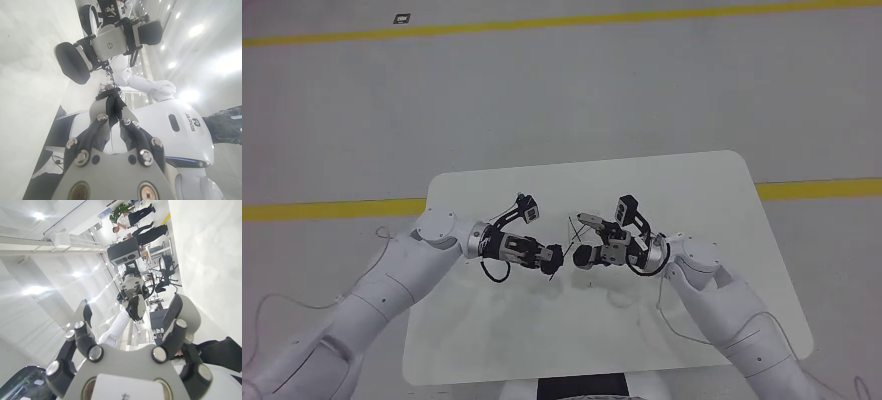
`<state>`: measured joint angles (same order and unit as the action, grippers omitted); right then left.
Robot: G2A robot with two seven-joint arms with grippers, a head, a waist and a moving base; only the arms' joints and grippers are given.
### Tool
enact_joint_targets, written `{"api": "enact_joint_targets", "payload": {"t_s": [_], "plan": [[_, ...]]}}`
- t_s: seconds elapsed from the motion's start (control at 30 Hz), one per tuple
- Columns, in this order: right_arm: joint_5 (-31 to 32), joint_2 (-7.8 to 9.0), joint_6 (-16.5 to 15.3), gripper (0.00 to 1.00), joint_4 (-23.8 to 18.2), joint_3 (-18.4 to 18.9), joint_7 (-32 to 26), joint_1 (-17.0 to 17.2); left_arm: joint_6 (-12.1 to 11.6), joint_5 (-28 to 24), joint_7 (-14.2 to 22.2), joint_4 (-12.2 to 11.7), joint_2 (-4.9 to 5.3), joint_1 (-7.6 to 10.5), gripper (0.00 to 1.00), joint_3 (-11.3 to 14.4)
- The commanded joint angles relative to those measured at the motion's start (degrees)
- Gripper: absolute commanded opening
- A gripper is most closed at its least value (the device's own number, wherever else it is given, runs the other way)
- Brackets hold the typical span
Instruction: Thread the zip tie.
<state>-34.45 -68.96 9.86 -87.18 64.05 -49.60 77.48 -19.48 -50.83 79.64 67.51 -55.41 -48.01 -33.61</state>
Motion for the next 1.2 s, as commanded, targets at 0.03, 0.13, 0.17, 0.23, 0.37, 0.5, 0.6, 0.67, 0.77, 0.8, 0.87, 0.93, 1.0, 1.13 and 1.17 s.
{"api": "enact_joint_targets", "payload": {"t_s": [0.03, 0.13, 0.17, 0.23, 0.37, 0.5, 0.6, 0.67, 0.77, 0.8, 0.87, 0.93, 1.0, 1.13, 1.17], "plan": [[-0.2, 0.03, -0.3, 0.31, 0.0, 0.1, 0.6, 0.1, 0.0, 0.0, 0.0, 0.0, 0.0, 0.0, 0.0, 0.0], [0.1, 0.19, -0.4, 0.18, 0.0, 0.4, 0.8, 0.3, 0.0, 0.0, 0.0, 0.0, 0.0, 0.0, 0.0, 0.0], [0.1, 0.23, -0.4, 0.14, 0.0, 0.6, 0.7, 0.4, 0.0, 0.0, 0.0, 0.0, 0.0, 0.0, 0.0, 0.0], [0.1, 0.33, -0.3, 0.05, -0.1, 0.8, 0.6, 0.5, 0.0, 0.0, 0.0, 0.0, 0.0, 0.0, 0.0, 0.0], [0.1, 0.49, -0.1, 0.0, -0.1, 0.9, 0.3, 0.6, 0.0, 0.0, 0.0, 0.0, 0.0, 0.0, 0.0, 0.0], [0.3, 0.62, 0.0, 0.02, -0.2, 0.9, -0.2, 0.6, 0.0, 0.0, 0.0, 0.0, 0.0, 0.0, 0.0, 0.0], [0.4, 0.71, -0.1, 0.02, -0.3, 0.9, -0.5, 0.7, 0.0, 0.0, 0.0, 0.0, 0.0, 0.0, 0.0, 0.0], [0.4, 0.76, -0.2, 0.03, -0.4, 0.8, -0.8, 0.7, 0.0, 0.0, 0.0, 0.0, 0.0, 0.0, 0.0, 0.0], [0.6, 0.83, -0.4, 0.1, -0.5, 0.6, -1.2, 0.8, 0.0, 0.0, 0.0, 0.0, 0.0, 0.0, 0.0, 0.0], [0.7, 0.86, -0.4, 0.13, -0.5, 0.6, -1.3, 0.8, 0.0, 0.0, 0.0, 0.0, 0.0, 0.0, 0.0, 0.0], [0.8, 0.91, -0.5, 0.16, -0.6, 0.5, -1.4, 0.8, 0.0, 0.0, 0.0, 0.0, 0.0, 0.0, 0.0, 0.0], [0.9, 0.97, -0.6, 0.16, -0.6, 0.5, -1.4, 0.8, 0.0, 0.0, 0.0, 0.0, 0.0, 0.0, 0.0, 0.0], [0.9, 1.01, -0.7, 0.15, -0.8, 0.4, -1.4, 0.8, 0.0, 0.0, 0.0, 0.0, 0.0, 0.0, 0.0, 0.0], [0.8, 1.07, -0.8, 0.14, -1.0, 0.3, -1.4, 0.8, 0.0, 0.0, 0.0, 0.0, 0.0, 0.0, 0.0, 0.0], [0.8, 1.08, -0.8, 0.14, -1.0, 0.3, -1.4, 0.8, 0.0, 0.0, 0.0, 0.0, 0.0, 0.0, 0.0, 0.0]]}}
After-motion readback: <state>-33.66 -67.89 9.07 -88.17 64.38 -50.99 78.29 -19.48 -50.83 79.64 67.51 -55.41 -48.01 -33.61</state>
